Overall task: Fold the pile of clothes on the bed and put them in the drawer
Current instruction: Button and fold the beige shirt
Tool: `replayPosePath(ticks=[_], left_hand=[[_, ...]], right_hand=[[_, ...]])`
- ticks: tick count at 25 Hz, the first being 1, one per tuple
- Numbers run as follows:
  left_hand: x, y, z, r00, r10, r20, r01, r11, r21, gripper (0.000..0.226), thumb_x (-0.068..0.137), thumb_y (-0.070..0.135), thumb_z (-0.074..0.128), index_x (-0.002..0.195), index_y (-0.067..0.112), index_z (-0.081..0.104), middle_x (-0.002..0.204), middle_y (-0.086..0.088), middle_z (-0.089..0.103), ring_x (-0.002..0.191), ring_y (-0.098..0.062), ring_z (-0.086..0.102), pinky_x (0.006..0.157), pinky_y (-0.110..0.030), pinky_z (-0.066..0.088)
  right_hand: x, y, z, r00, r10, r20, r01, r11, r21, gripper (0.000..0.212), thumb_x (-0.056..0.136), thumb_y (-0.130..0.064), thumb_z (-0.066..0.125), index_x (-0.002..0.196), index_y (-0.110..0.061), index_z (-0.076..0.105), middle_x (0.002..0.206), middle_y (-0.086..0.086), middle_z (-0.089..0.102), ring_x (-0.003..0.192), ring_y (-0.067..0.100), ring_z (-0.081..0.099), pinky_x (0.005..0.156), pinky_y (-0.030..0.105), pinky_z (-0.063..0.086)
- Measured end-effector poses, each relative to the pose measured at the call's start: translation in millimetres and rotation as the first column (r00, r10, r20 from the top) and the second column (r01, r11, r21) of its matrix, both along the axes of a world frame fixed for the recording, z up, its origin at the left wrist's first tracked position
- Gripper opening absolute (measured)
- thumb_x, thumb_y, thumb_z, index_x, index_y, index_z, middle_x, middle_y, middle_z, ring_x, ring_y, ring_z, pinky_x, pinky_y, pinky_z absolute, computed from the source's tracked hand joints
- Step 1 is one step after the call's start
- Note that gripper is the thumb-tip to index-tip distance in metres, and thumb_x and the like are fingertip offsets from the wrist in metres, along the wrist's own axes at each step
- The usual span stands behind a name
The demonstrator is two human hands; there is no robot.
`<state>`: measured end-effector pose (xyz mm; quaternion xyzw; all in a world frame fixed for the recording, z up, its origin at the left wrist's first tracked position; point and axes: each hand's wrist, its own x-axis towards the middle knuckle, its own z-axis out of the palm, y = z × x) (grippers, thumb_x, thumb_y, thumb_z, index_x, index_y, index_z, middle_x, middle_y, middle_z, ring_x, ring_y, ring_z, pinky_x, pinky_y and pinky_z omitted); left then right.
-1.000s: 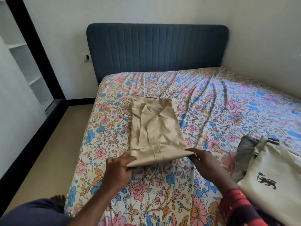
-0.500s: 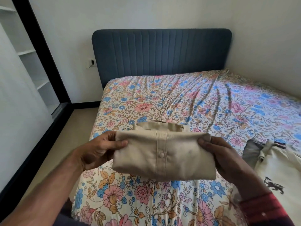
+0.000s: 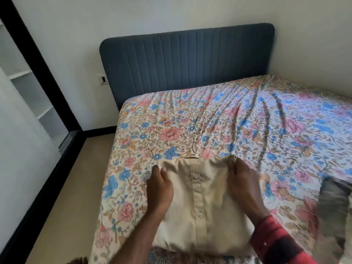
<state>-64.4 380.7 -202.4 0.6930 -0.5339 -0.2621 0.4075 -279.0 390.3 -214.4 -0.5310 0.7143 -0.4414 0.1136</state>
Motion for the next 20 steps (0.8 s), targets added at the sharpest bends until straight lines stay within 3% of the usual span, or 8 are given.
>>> replayPosePath(ticks=[3,6,9,12,15,18,20], left_hand=[[0,-51,-15,0.992,0.033,0.120,-0.028,0.999,-0.043,0.031,0.110,0.024,0.037,0.129,0.003,0.051,0.111,-0.024,0.067,0.100,-0.039,0.067,0.071,-0.038,0.048],[-3,-88,-40,0.977,-0.002,0.213,-0.008,0.999,0.043,0.023,0.109,0.021,0.043,0.121,0.003,0.050,0.109,-0.025,0.065,0.097,-0.040,0.064,0.067,-0.037,0.037],[-3,-107,-67,0.967,-0.023,0.253,0.005,0.997,0.071,0.024,0.105,0.019,0.052,0.124,0.004,0.050,0.111,-0.020,0.066,0.087,-0.026,0.059,0.065,-0.033,0.040],[-7,-113,-90,0.937,-0.046,0.346,0.053,0.999,-0.011,0.026,0.106,0.017,0.050,0.127,0.002,0.049,0.107,-0.017,0.066,0.084,-0.020,0.056,0.063,-0.029,0.043],[-9,-109,-103,0.896,-0.068,0.439,0.104,0.993,-0.058,0.027,0.103,0.016,0.052,0.127,0.002,0.049,0.109,-0.019,0.064,0.090,-0.026,0.063,0.067,-0.031,0.051],[6,-101,-103,0.893,0.072,0.444,-0.041,0.996,-0.078,0.044,0.092,0.024,0.071,0.127,0.006,0.051,0.121,-0.019,0.059,0.111,-0.034,0.056,0.085,-0.046,0.050],[16,-83,-97,0.866,0.085,0.494,-0.027,0.992,-0.123,0.053,0.084,0.029,0.078,0.128,0.012,0.053,0.130,-0.015,0.059,0.122,-0.033,0.051,0.092,-0.050,0.044]], right_hand=[[-3,-47,1,0.995,-0.028,-0.095,0.035,0.997,0.075,0.030,0.109,-0.028,0.040,0.103,-0.006,0.059,0.088,0.024,0.066,0.062,0.030,0.050,0.055,0.038,0.031],[-7,-84,-25,0.964,-0.053,-0.262,0.113,0.969,0.219,0.030,0.108,-0.033,0.036,0.111,-0.010,0.055,0.104,0.024,0.067,0.096,0.043,0.062,0.072,0.044,0.041],[-9,-99,-63,0.909,0.000,-0.416,0.169,0.915,0.367,0.036,0.105,-0.041,0.034,0.118,-0.016,0.057,0.126,0.015,0.058,0.122,0.038,0.050,0.098,0.055,0.039],[-10,-105,-89,0.915,0.007,-0.402,0.166,0.903,0.395,0.033,0.104,-0.041,0.032,0.117,-0.019,0.052,0.128,0.013,0.047,0.128,0.039,0.042,0.102,0.062,0.034],[-9,-109,-89,0.946,0.045,-0.321,0.090,0.915,0.394,0.031,0.105,-0.042,0.033,0.118,-0.018,0.047,0.132,0.012,0.038,0.127,0.039,0.040,0.102,0.063,0.034],[-27,-93,-83,0.974,-0.081,-0.210,0.159,0.908,0.388,0.064,0.097,-0.062,0.044,0.131,-0.008,0.046,0.135,0.016,0.043,0.125,0.039,0.043,0.103,0.054,0.040],[-30,-73,-80,0.974,-0.072,-0.217,0.168,0.869,0.465,0.084,0.091,-0.078,0.037,0.127,-0.003,0.050,0.125,0.017,0.056,0.116,0.035,0.052,0.099,0.046,0.046]])
